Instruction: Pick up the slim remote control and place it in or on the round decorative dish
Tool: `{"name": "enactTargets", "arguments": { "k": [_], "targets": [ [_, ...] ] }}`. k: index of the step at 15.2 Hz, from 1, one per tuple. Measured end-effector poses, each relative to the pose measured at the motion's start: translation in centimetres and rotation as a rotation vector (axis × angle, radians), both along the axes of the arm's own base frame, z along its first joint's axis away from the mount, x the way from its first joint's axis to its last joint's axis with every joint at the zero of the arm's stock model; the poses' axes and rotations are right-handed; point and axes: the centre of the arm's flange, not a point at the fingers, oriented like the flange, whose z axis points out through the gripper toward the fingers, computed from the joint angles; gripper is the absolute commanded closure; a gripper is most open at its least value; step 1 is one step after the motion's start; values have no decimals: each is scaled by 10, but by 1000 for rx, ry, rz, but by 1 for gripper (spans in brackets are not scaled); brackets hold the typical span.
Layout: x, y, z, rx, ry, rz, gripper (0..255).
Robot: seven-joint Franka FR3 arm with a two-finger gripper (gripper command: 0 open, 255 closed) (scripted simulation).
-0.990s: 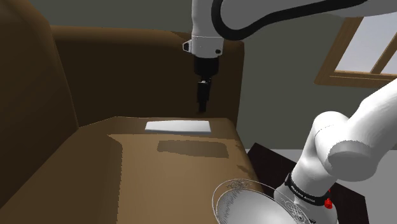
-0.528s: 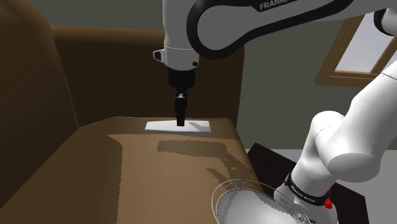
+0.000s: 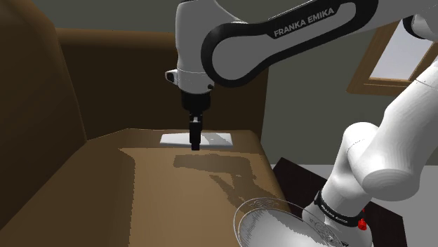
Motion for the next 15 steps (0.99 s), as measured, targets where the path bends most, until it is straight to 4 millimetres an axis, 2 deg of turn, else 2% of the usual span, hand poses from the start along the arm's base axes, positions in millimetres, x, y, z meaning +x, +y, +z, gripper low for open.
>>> {"name": "enactTargets", "arguments": {
  "k": [6,7,15],
  "targets": [
    [0,0,-4,0,0,0,0],
    [0,0,-4,0,0,0,255],
    [0,0,-4,0,0,0,255]
  ]
}}
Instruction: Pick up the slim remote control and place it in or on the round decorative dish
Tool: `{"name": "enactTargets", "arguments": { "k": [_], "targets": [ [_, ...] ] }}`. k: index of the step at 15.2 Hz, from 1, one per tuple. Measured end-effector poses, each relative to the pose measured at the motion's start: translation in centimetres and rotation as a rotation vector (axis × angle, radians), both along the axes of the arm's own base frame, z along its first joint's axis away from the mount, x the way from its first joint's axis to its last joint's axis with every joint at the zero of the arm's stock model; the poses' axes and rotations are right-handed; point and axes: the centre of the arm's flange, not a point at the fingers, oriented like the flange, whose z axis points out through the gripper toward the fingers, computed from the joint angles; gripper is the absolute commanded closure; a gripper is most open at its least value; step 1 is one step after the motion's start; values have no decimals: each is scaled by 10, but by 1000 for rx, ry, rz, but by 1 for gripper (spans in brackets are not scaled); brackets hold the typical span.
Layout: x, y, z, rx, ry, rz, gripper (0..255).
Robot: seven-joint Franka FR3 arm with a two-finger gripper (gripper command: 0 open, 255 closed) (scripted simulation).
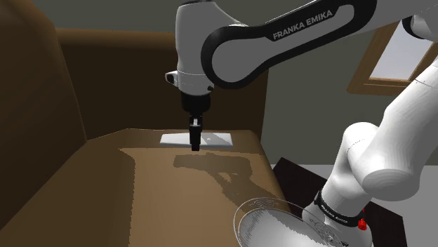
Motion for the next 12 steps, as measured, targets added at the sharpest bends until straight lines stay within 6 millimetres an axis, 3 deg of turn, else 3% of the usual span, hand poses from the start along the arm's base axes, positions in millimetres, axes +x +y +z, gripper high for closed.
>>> {"name": "enactTargets", "arguments": {
  "k": [4,12],
  "targets": [
    [0,1,6,0,0,0,255],
    [1,0,46,0,0,0,255]
  ]
}}
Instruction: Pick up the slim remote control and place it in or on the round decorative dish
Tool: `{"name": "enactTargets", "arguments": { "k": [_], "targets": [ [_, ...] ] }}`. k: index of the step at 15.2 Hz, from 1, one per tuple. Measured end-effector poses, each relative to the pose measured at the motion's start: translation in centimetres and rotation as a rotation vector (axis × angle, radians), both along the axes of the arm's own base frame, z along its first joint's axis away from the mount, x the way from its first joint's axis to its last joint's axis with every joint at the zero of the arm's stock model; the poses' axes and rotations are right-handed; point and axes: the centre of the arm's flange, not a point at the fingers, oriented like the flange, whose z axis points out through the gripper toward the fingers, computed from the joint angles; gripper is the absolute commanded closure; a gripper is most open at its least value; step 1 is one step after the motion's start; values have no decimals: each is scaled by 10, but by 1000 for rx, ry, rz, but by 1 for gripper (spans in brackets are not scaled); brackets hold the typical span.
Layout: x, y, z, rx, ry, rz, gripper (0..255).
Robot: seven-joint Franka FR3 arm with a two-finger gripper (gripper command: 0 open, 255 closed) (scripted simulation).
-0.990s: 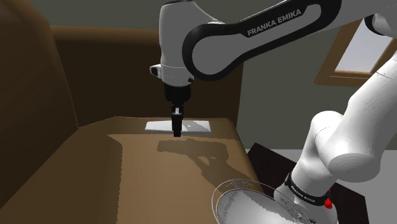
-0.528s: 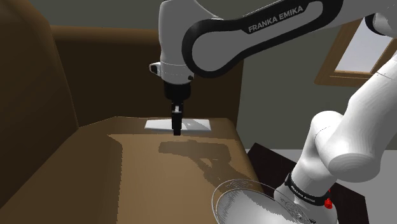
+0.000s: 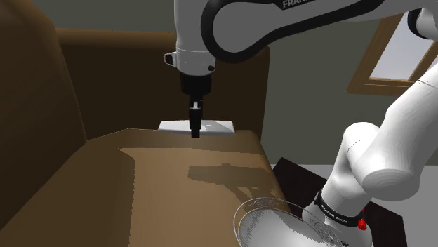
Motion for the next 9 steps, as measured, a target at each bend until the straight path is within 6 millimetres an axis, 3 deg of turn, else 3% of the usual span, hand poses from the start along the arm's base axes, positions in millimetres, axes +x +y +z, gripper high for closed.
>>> {"name": "enactTargets", "arguments": {
  "k": [9],
  "targets": [
    [-1,0,48,0,0,0,255]
  ]
}}
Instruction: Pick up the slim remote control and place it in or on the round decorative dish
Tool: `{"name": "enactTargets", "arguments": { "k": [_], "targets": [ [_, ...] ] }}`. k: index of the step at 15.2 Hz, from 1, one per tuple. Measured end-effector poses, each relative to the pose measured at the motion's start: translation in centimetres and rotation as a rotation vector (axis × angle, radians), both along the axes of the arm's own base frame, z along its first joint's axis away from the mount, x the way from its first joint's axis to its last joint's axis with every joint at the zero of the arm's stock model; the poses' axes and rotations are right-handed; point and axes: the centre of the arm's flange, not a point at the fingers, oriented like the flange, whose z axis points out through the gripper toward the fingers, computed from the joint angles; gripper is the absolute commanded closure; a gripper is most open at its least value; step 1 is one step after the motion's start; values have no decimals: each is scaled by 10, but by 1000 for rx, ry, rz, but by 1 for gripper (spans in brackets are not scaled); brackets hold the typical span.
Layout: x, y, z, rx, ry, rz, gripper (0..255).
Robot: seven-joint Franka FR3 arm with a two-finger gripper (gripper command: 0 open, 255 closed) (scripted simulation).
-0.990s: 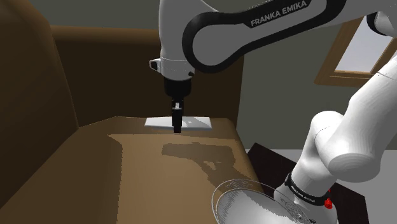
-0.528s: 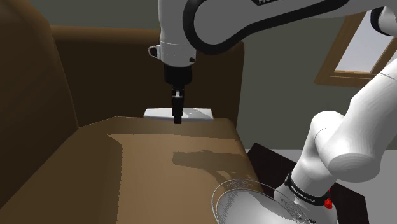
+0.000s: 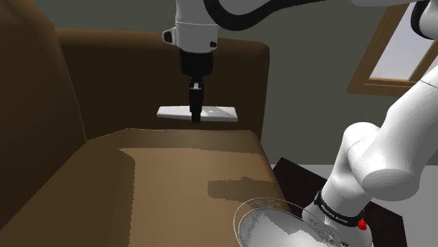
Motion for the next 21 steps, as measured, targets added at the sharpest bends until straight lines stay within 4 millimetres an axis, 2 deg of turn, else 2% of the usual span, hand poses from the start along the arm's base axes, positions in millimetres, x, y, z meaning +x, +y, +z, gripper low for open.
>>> {"name": "enactTargets", "arguments": {
  "k": [6,7,11,16,21],
  "targets": [
    [0,0,31,0,0,0,255],
    [-6,2,34,0,0,0,255],
    [-49,20,40,0,0,1,255],
    [-109,43,34,0,0,1,255],
    [-170,67,37,0,0,1,255]
  ]
}}
